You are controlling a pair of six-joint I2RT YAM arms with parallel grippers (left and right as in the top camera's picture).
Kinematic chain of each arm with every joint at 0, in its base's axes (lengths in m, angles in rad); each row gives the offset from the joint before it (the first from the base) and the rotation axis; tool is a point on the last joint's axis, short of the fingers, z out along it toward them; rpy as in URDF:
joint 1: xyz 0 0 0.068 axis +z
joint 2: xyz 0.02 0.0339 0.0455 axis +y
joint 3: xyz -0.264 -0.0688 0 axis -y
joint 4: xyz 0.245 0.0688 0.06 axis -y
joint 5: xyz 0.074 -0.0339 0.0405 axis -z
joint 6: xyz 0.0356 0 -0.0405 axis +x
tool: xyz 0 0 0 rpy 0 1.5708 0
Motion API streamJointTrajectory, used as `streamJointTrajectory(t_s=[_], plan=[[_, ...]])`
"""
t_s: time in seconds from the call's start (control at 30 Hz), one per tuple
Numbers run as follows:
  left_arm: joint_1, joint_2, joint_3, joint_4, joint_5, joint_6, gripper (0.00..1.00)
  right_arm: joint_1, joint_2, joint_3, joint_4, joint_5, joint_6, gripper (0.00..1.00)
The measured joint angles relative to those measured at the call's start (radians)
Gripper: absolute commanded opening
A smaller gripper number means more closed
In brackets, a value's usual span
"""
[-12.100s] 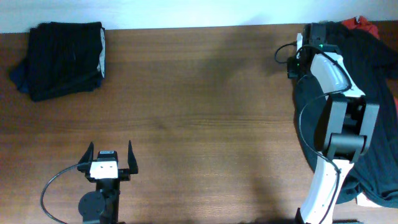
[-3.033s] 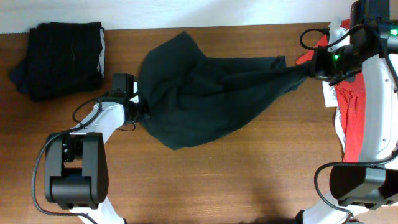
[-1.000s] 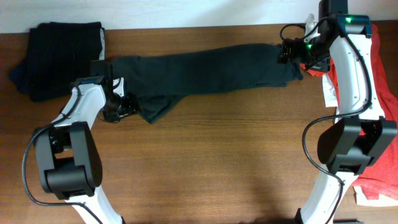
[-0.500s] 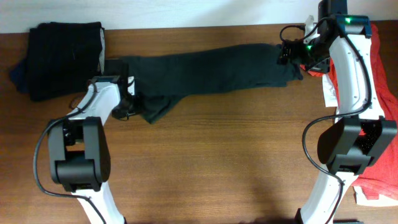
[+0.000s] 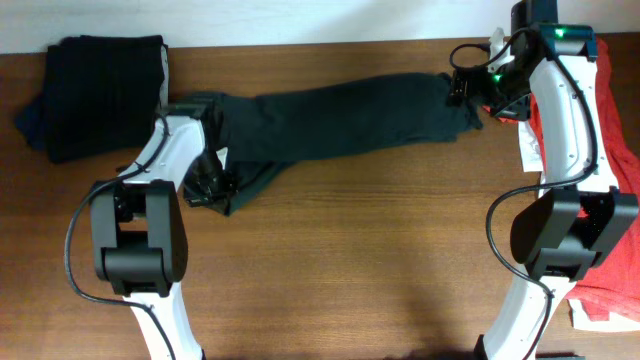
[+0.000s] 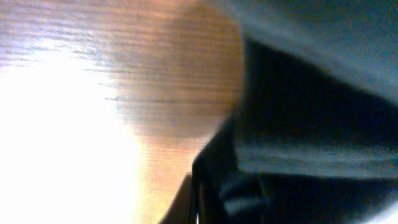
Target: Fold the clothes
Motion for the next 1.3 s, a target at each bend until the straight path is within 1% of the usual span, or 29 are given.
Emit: streamJointTrajectory(t_s=[0.03,0.07,0.13,0.27,0.33,0.4,0.47,0.53,0.57,0.63,0.7,0.8,0.87,0.9,0.93,1.0,1.1,1.2,1.3], plan=[[0.000,-0.001,0.062,-0.099,0.003,0.001,0.00,0.000,0.000,0.000,0.000,0.000,0.000,0.99],[0.000,-0.003,0.108,-0.166,0.003,0.002,0.00,0.000,0.000,0.000,-0.001,0.000,0.000,0.99],[0.000,-0.017,0.150,-0.243,0.004,0.009,0.00,0.000,0.000,0.000,-0.002,0.000,0.001,0.99],[-0.010,-0.107,0.163,-0.319,0.026,0.027,0.00,0.000,0.000,0.000,-0.019,0.000,0.000,0.99],[-0.016,-0.190,0.163,-0.312,0.068,0.054,0.00,0.000,0.000,-0.001,-0.019,0.000,0.000,0.99],[-0.019,-0.308,0.163,-0.267,0.099,0.069,0.00,0.000,0.000,-0.001,-0.023,0.000,0.000,0.99],[-0.019,-0.396,0.164,-0.237,0.107,0.074,0.00,0.000,0.000,-0.002,-0.035,0.000,0.002,0.99],[-0.019,-0.558,0.170,-0.193,0.116,0.080,0.00,0.000,0.000,-0.002,-0.053,0.000,0.016,0.99],[-0.019,-0.594,0.172,-0.175,0.116,0.080,0.00,0.000,0.000,-0.002,-0.055,0.000,0.019,0.99],[-0.012,-0.628,0.174,-0.132,0.106,0.072,0.00,0.000,0.000,-0.002,-0.068,0.000,0.023,0.99],[-0.010,-0.625,0.174,-0.122,0.100,0.066,0.00,0.000,0.000,-0.016,-0.068,0.000,0.024,0.99],[-0.009,-0.622,0.174,-0.122,0.079,0.052,0.00,0.000,0.000,-0.113,-0.032,0.011,0.037,0.99],[-0.006,-0.622,0.174,-0.154,-0.011,-0.026,0.00,0.000,0.004,-0.238,0.068,0.019,0.056,0.99],[0.002,-0.626,0.174,-0.179,-0.076,-0.080,0.00,0.000,0.006,-0.266,0.091,0.019,0.060,0.99],[0.006,-0.636,0.172,-0.181,-0.103,-0.103,0.00,0.000,0.006,-0.291,0.122,0.019,0.064,0.99],[0.011,-0.703,0.172,-0.189,-0.149,-0.137,0.00,0.000,0.008,-0.311,0.145,0.019,0.070,0.99],[0.011,-0.872,0.172,-0.209,-0.174,-0.162,0.00,0.000,0.008,-0.311,0.174,0.012,0.072,0.99],[0.011,-1.001,0.172,-0.224,-0.185,-0.178,0.00,0.000,0.008,-0.311,0.212,-0.062,0.072,0.99],[0.010,-1.012,0.172,-0.255,-0.186,-0.180,0.00,0.003,0.008,-0.311,0.177,-0.123,0.068,0.99]])
